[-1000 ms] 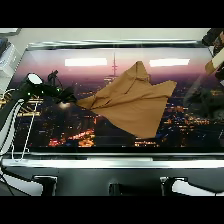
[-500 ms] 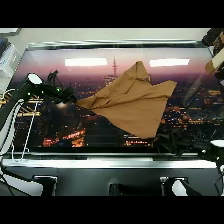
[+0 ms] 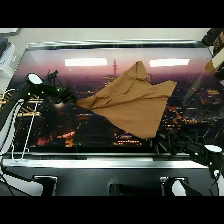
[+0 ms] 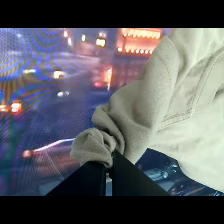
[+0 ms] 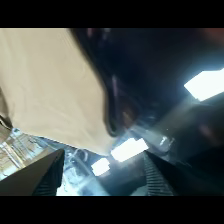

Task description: Fold the clothes and pants, and hang the long-sleeved shirts on hangers.

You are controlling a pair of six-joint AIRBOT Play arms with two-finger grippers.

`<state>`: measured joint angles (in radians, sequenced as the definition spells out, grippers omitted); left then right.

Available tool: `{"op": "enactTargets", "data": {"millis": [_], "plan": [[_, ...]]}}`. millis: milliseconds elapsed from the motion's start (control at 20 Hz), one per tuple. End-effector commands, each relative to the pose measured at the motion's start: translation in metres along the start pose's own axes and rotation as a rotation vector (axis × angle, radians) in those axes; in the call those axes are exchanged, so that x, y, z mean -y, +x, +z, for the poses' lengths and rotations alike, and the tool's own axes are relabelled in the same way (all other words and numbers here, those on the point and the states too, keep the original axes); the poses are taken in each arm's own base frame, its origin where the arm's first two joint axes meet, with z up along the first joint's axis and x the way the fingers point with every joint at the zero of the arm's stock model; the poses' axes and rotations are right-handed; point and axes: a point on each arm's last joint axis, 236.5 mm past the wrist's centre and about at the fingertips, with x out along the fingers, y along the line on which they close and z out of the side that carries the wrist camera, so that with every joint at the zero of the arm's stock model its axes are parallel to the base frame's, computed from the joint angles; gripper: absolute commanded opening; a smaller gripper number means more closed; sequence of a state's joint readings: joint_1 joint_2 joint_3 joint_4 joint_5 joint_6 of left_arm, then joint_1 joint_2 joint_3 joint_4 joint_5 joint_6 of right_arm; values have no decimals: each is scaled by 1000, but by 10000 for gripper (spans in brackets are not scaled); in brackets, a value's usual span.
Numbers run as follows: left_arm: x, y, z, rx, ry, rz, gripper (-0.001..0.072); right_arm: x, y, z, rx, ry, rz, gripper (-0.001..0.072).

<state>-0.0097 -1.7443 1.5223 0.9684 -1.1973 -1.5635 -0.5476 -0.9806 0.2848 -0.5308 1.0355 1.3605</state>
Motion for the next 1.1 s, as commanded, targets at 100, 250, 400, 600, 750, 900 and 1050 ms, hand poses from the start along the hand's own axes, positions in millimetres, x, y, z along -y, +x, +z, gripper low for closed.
{"op": "enactTargets", "data": {"millis": [100,250,400,600,750,900,1050], "plan": [[1,2,-1,-3,3,0,22,-14,28,-14,9,-75,-43,524],[0,3,-1,-5,2,2,21,-16,37,-19,23,-90,-61,523],[-2,6,-2,-13,-3,3,22,-16,44,-9,82,-81,-78,515],[-3,7,-2,-14,-4,3,21,1,53,-11,56,-42,-127,398],[-2,6,-2,-13,-4,3,21,-7,53,-10,49,-77,-109,39],[10,-3,2,8,-16,-44,21,-75,39,-17,13,-233,51,32],[47,-44,22,107,49,-142,21,-192,-17,-19,77,-477,245,31]]}}
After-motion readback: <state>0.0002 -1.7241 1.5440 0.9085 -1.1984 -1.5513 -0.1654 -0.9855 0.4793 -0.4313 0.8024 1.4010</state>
